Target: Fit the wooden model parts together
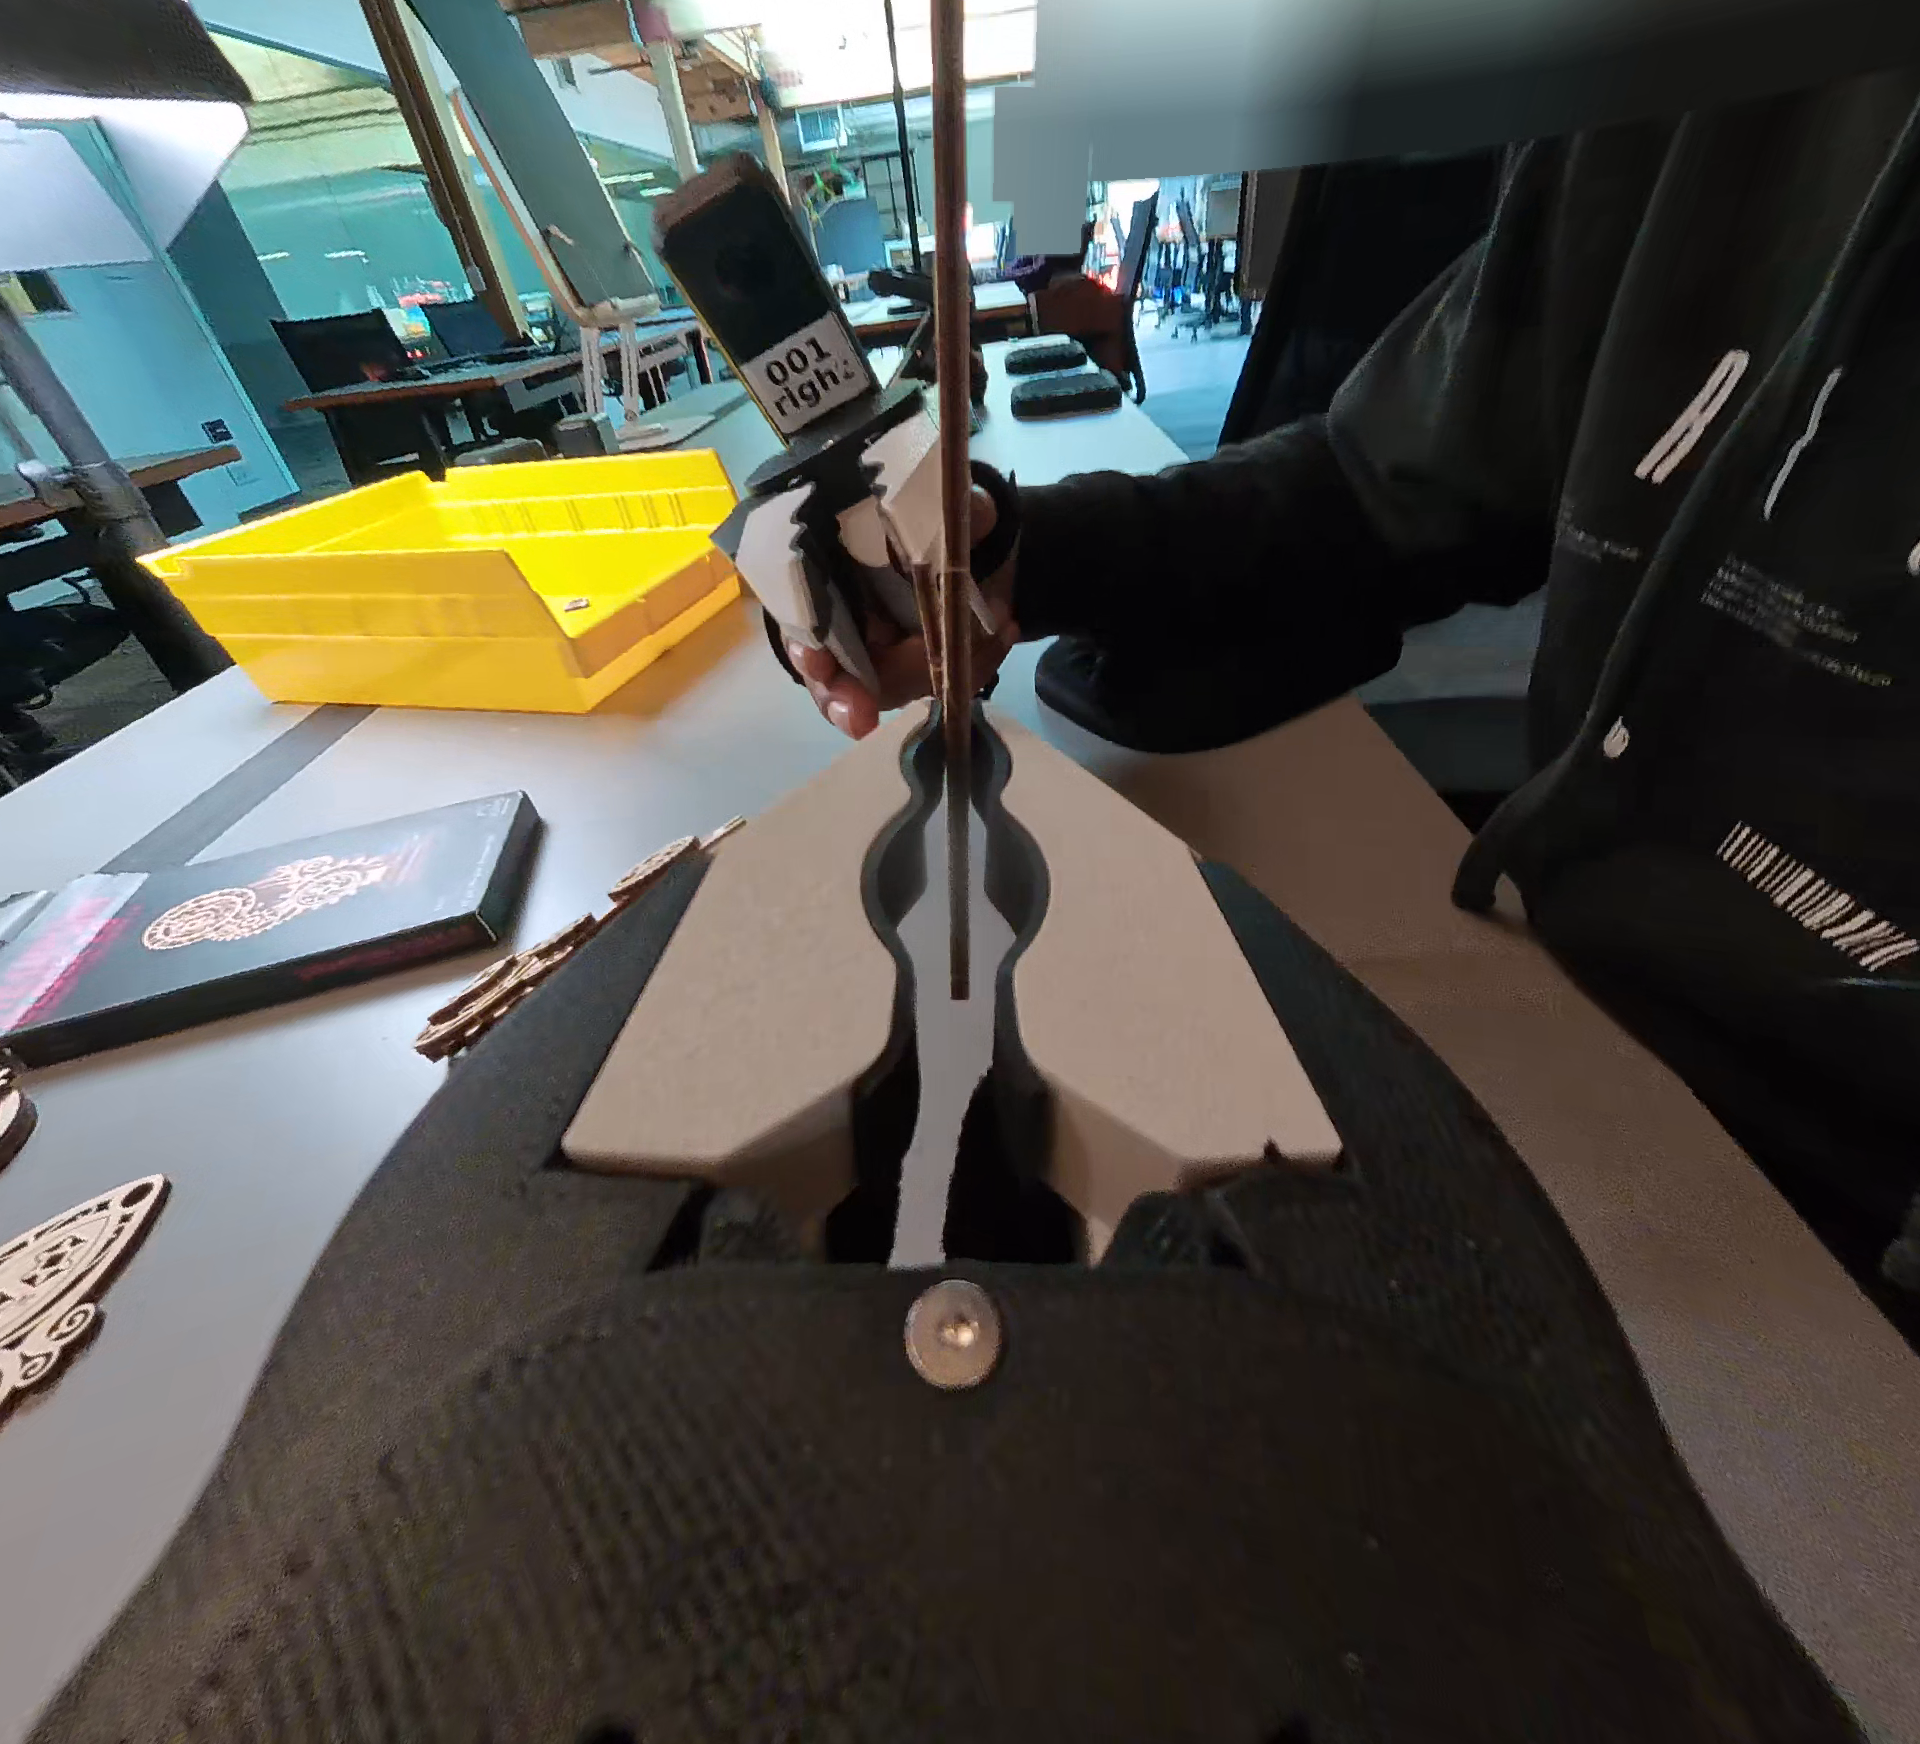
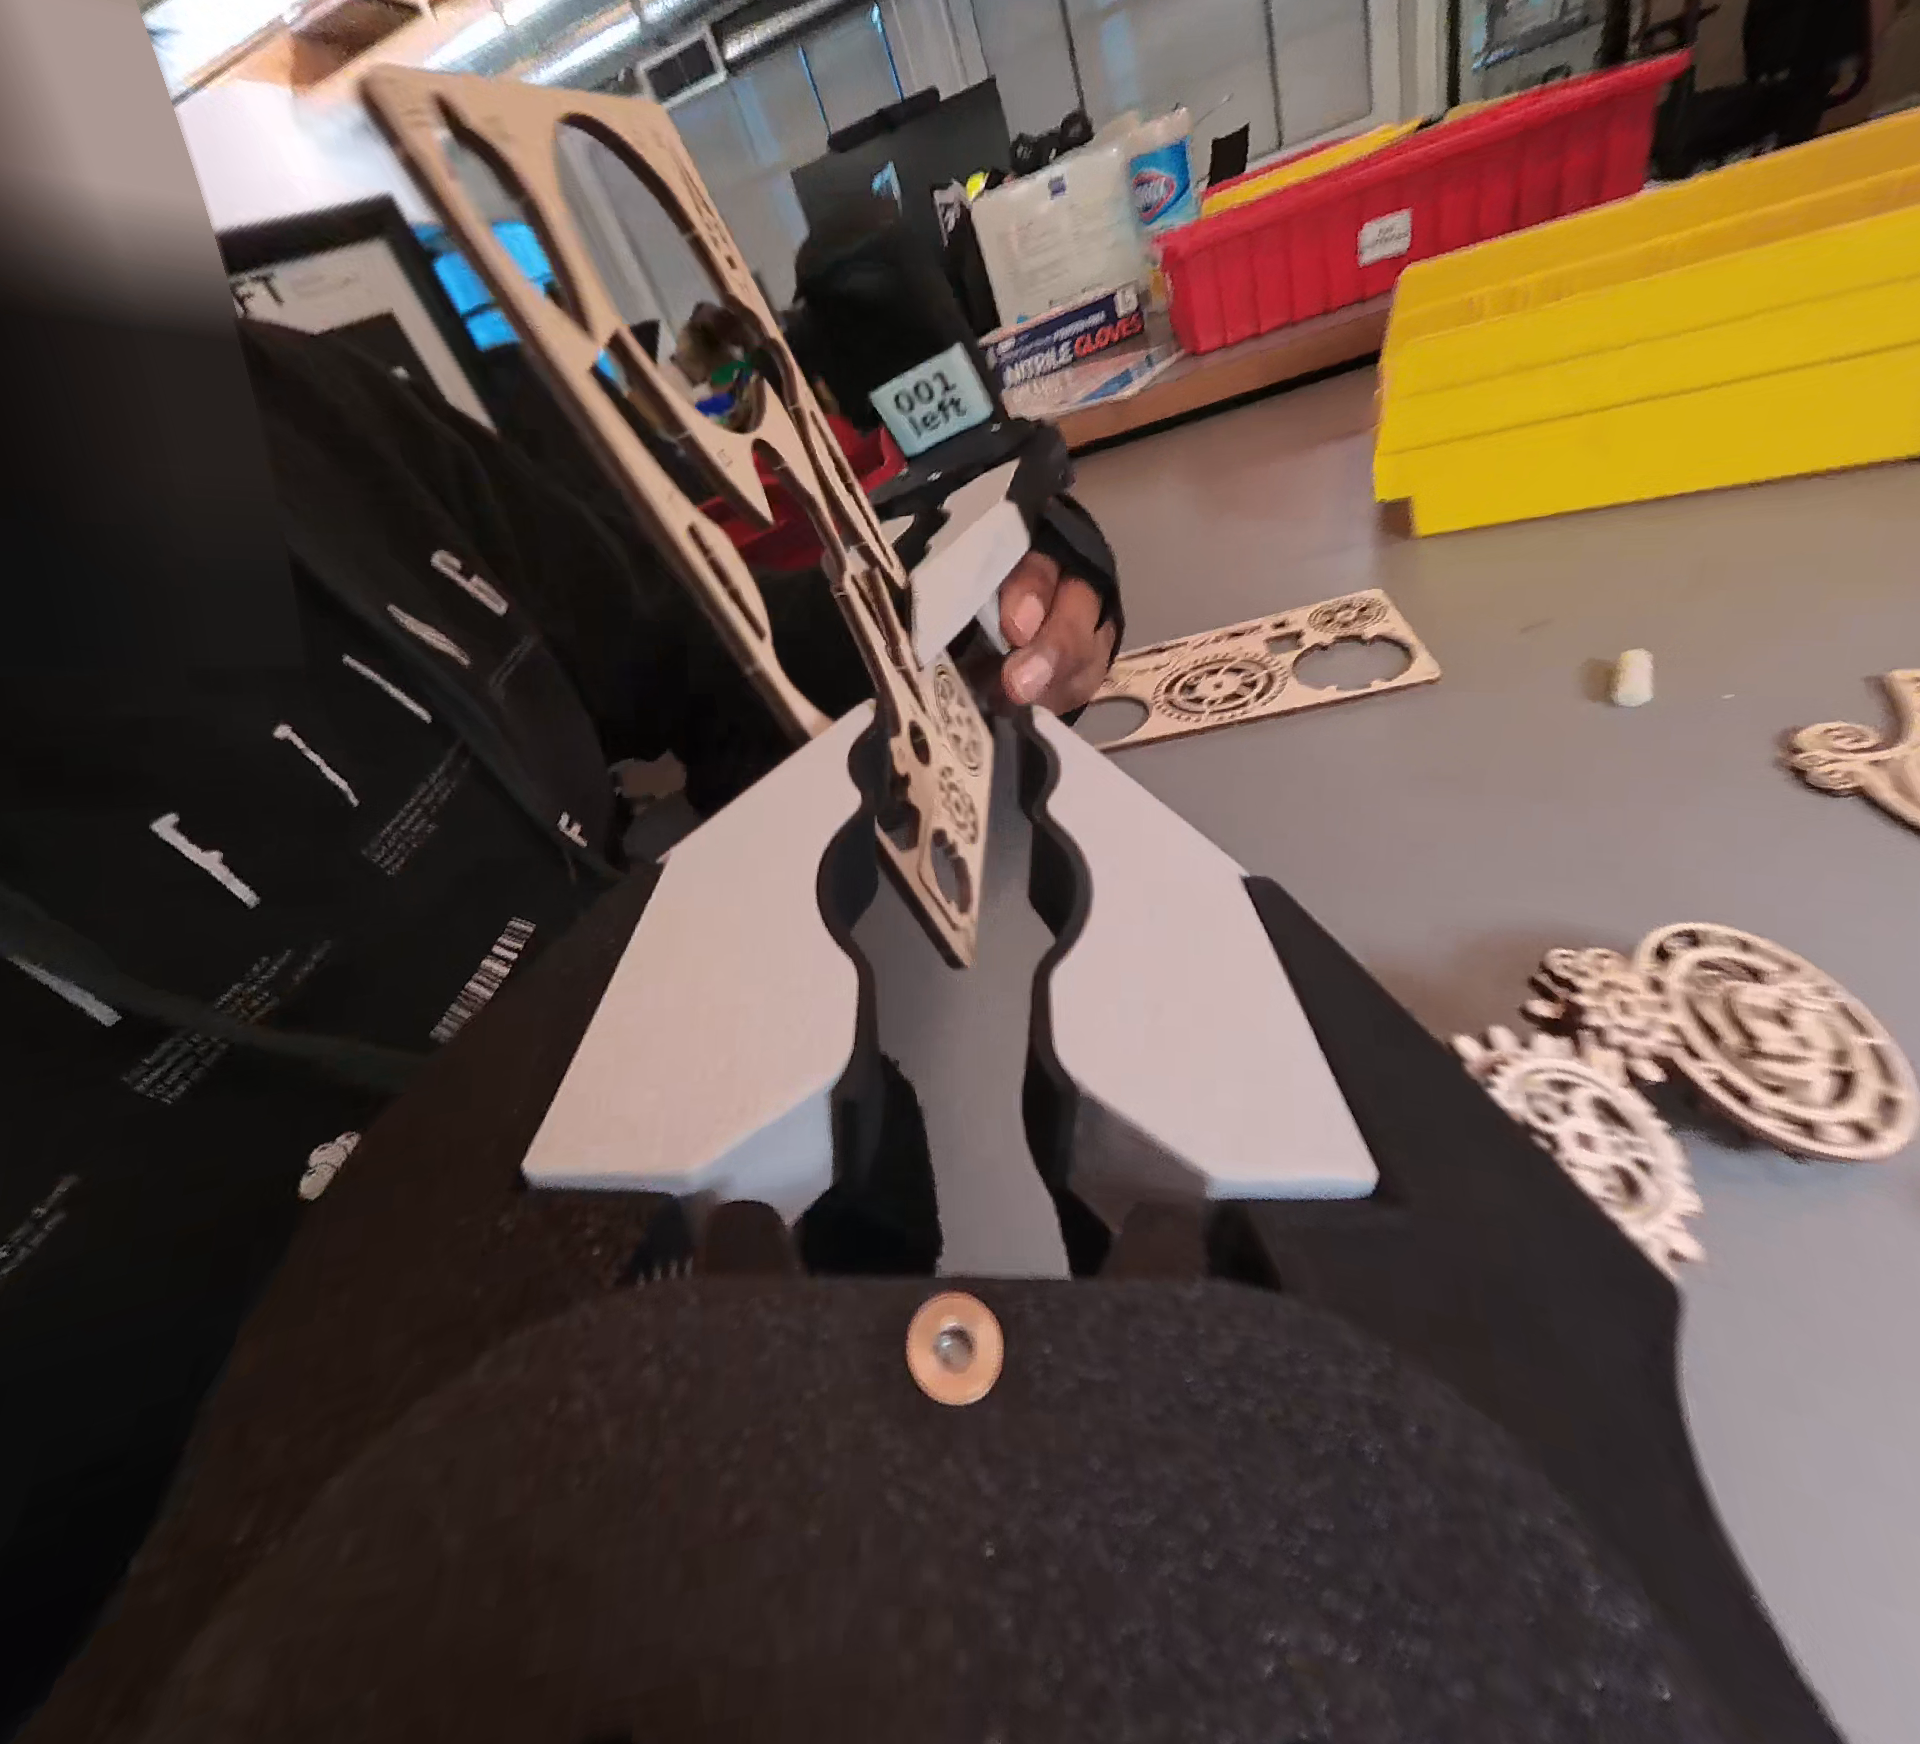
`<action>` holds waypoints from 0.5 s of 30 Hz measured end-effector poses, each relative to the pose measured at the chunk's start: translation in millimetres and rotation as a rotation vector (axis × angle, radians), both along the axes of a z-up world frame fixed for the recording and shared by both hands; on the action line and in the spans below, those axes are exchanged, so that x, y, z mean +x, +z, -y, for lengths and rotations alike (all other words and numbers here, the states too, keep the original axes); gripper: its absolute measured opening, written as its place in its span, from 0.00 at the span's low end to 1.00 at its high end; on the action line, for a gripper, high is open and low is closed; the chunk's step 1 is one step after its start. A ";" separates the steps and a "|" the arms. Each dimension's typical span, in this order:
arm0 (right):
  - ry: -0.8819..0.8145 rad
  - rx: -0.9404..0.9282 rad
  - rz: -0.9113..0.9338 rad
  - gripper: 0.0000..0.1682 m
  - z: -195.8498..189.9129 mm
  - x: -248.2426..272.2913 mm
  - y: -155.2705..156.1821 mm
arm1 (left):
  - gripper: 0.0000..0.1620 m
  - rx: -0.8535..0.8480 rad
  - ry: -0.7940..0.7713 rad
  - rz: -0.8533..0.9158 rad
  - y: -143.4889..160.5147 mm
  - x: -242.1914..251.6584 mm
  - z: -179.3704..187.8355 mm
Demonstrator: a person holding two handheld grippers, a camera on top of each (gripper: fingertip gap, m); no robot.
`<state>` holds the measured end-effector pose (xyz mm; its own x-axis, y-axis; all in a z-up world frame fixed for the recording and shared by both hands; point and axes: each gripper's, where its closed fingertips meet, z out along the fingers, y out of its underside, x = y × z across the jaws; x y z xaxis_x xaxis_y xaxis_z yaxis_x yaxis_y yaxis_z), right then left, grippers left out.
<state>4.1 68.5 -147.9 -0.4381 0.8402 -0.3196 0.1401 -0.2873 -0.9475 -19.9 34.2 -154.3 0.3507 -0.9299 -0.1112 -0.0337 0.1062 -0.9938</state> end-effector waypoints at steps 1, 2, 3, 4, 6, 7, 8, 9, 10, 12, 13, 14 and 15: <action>-0.035 0.004 -0.021 0.15 -7.8 2.4 4.0 | 0.01 -0.003 0.002 0.023 3.6 -3.0 -0.7; -0.060 0.018 -0.043 0.16 -13.4 5.5 7.8 | 0.01 -0.008 0.009 0.044 6.6 -5.8 -2.0; -0.061 0.037 -0.066 0.17 -13.7 9.2 11.4 | 0.01 -0.018 0.016 0.059 8.4 -8.2 -3.8; -0.050 0.066 -0.075 0.19 -9.7 11.4 13.2 | 0.01 -0.028 0.021 0.066 8.5 -9.3 -5.5; -0.048 0.168 -0.042 0.22 2.9 5.8 6.5 | 0.01 -0.040 0.020 0.057 4.7 -7.6 -6.9; -0.053 0.229 -0.019 0.22 9.4 0.2 -0.1 | 0.01 -0.046 0.016 0.051 2.2 -5.6 -6.9; -0.055 0.285 -0.012 0.17 16.1 -4.2 -5.1 | 0.01 -0.052 0.013 0.044 0.0 -3.7 -7.0; -0.065 0.328 -0.025 0.04 20.2 -7.0 -6.9 | 0.01 -0.056 0.009 0.037 -1.8 -2.3 -6.8; -0.089 0.368 -0.042 0.01 19.7 -8.5 -7.0 | 0.01 -0.061 0.010 0.036 -2.6 -2.0 -7.1; -0.117 0.452 -0.039 0.01 15.1 -8.1 -10.3 | 0.01 -0.086 0.037 0.033 -3.9 -3.5 -11.5; -0.138 0.498 -0.052 0.00 12.3 -7.6 -10.4 | 0.02 -0.097 0.059 0.035 -4.5 -4.8 -14.8; -0.164 0.550 -0.070 0.00 9.3 -6.7 -9.6 | 0.04 -0.107 0.088 0.046 -4.0 -7.7 -19.3; -0.190 0.608 -0.078 0.00 5.7 -5.9 -9.8 | 0.08 -0.123 0.111 0.061 -2.9 -11.5 -23.5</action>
